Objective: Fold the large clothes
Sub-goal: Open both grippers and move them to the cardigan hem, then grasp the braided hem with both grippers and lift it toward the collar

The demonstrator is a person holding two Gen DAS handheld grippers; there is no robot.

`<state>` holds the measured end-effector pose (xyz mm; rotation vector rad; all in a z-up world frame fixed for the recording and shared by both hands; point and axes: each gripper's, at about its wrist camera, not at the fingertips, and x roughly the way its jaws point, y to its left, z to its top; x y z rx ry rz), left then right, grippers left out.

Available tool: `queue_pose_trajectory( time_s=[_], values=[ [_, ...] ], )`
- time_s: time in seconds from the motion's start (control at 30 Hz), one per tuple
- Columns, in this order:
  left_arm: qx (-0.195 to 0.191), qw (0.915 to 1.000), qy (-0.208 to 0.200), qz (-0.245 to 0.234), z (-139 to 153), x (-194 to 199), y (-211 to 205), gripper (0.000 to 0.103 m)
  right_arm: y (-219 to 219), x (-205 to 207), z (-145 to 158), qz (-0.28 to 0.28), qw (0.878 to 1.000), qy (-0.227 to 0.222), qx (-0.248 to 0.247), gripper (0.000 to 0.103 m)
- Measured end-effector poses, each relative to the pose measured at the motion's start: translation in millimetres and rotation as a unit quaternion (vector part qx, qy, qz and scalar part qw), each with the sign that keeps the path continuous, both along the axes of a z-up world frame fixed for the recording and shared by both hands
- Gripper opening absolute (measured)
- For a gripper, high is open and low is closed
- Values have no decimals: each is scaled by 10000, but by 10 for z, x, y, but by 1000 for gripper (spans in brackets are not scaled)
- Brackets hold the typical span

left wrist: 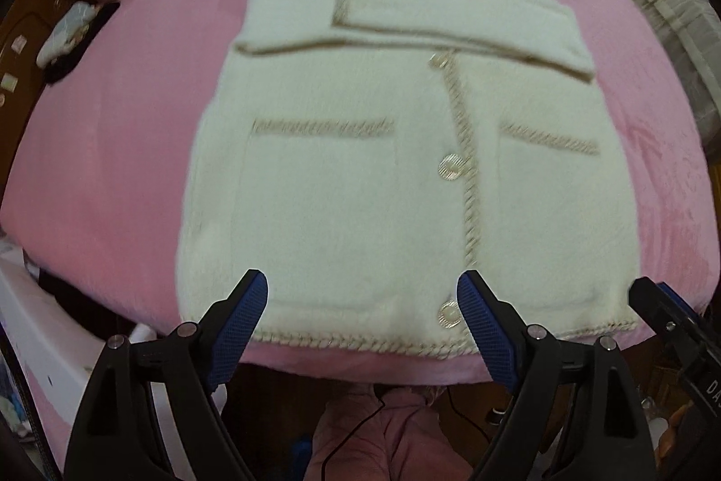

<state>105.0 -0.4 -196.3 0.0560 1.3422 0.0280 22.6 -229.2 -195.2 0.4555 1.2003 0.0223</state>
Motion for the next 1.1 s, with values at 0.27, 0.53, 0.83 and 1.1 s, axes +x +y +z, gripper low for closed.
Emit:
queue_pose_trajectory(
  time_s=[0.27, 0.53, 0.83, 1.1],
  values=[
    [35, 9936, 311, 1088, -563, -320, 420, 85, -222, -320, -601, -668, 9958, 548, 288, 81],
    [-424, 9743, 907, 2016, -1061, -689, 775, 85, -528, -787, -1153, -1729, 9733, 976, 1156, 81],
    [-801, 9606, 782, 2544, -1155, -867, 1084, 85, -1113, -944, -1188, -2854, 9488, 545, 1241, 81],
    [-965, 9439, 502, 3117, -1184, -893, 1373, 85, -1203, -490, -1099, -2777, 9569, 402, 753, 59]
  ],
)
